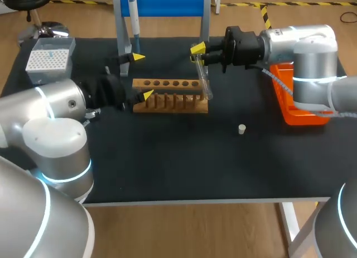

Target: Invert the test tube, pick up the pipette, mount the tip to pipette, aspirate from beaker and dispense into the tube, eject the tip, return the pipette, and cap with the stopper.

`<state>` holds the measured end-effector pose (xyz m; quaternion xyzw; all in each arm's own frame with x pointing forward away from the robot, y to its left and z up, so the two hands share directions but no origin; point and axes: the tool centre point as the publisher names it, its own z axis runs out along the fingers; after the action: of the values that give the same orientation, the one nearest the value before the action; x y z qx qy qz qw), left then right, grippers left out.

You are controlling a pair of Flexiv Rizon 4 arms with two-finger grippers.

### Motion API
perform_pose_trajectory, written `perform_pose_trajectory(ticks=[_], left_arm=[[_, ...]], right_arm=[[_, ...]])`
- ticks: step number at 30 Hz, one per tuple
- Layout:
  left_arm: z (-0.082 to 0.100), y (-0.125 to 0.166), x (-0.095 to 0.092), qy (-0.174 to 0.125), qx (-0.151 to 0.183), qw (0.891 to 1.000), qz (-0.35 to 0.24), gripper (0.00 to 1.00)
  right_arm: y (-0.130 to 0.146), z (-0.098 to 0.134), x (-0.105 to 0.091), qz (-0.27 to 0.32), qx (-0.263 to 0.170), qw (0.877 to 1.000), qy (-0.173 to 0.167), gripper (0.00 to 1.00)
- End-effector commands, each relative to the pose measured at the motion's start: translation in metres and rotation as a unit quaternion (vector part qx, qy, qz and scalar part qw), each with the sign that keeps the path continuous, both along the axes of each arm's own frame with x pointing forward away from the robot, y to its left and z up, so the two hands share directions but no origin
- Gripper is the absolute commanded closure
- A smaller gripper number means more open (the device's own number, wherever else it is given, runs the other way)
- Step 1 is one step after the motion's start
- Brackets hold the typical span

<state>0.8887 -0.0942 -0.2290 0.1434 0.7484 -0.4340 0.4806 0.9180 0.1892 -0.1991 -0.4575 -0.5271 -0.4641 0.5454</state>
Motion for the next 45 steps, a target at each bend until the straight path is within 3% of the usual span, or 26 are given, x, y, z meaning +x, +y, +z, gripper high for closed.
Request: perform_pose_trajectory(ticks=[1, 6, 15, 17, 21, 30, 45], left_arm=[[-0.002, 0.004, -0.004, -0.180, -0.018, 0.972, -0.148, 0.00], [0.004, 0.002, -0.005, -0.219, -0.006, 0.957, -0.192, 0.00], [0.009, -0.026, -0.017, -0.253, 0.041, 0.940, -0.226, 0.00], [0.011, -0.034, -0.020, -0.258, 0.057, 0.939, -0.220, 0.00], [0.017, -0.046, -0.033, -0.280, 0.057, 0.936, -0.204, 0.00], [0.019, -0.081, -0.056, -0.285, 0.074, 0.937, -0.189, 0.00], [0.026, -0.126, -0.063, -0.298, 0.085, 0.925, -0.220, 0.00]], right_arm=[[-0.001, 0.001, 0.000, 0.001, -0.001, 1.000, 0.000, 1.00], [-0.001, 0.001, 0.000, 0.001, -0.001, 1.000, 0.000, 1.00], [-0.001, 0.001, 0.000, 0.001, -0.001, 1.000, 0.000, 1.00], [-0.001, 0.001, 0.000, 0.001, -0.001, 1.000, 0.000, 1.00], [-0.001, 0.001, 0.000, 0.001, -0.001, 1.000, 0.000, 1.00], [-0.001, 0.001, 0.000, 0.001, -0.001, 1.000, 0.000, 1.00], [-0.001, 0.001, 0.000, 0.001, -0.001, 1.000, 0.000, 1.00]])
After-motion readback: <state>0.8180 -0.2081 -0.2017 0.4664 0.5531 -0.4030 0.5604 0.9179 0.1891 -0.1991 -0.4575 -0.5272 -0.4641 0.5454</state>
